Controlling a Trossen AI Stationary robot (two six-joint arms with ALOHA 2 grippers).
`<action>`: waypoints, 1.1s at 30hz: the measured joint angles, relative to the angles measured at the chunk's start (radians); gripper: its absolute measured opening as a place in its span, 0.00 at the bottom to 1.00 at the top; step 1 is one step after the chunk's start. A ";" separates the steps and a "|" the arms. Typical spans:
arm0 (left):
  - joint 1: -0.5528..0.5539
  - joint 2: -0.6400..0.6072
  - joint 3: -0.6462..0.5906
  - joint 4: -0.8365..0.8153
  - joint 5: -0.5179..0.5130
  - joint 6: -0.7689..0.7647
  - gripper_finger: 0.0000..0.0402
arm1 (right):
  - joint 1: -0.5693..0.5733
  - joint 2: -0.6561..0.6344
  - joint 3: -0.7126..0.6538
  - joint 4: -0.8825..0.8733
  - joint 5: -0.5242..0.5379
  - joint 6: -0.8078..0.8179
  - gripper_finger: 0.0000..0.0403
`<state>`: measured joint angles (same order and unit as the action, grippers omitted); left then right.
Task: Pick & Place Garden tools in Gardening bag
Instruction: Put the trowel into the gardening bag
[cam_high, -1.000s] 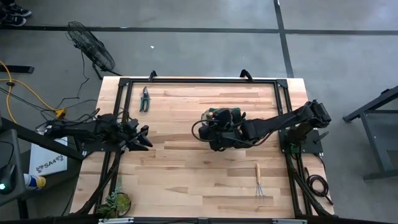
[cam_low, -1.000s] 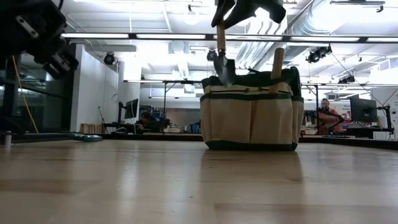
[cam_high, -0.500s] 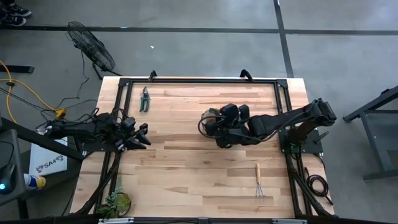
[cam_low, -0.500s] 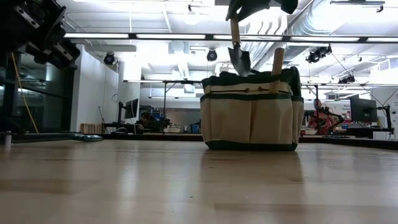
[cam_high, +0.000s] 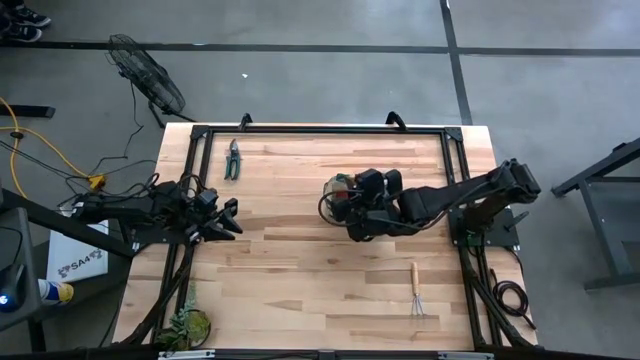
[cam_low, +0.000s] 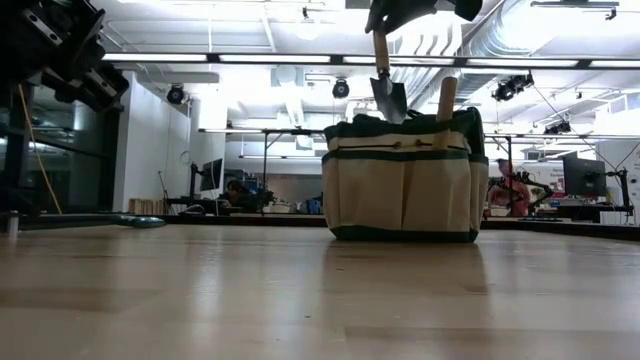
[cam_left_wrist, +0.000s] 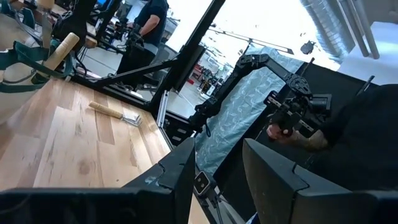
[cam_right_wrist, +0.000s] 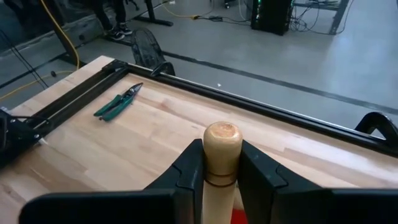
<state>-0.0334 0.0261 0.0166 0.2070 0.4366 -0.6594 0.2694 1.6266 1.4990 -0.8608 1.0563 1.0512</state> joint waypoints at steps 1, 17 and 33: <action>0.000 0.000 0.000 0.000 0.000 0.000 0.33 | 0.005 0.002 0.000 0.000 0.002 0.000 0.15; 0.000 0.000 0.000 -0.009 0.002 0.000 0.33 | 0.096 0.119 0.000 -0.001 0.209 0.076 0.15; 0.000 0.000 0.000 -0.025 0.002 -0.001 0.33 | 0.090 0.182 0.000 -0.027 0.221 0.106 0.15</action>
<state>-0.0334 0.0265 0.0162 0.1822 0.4385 -0.6601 0.3594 1.8081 1.4986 -0.8875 1.2775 1.1570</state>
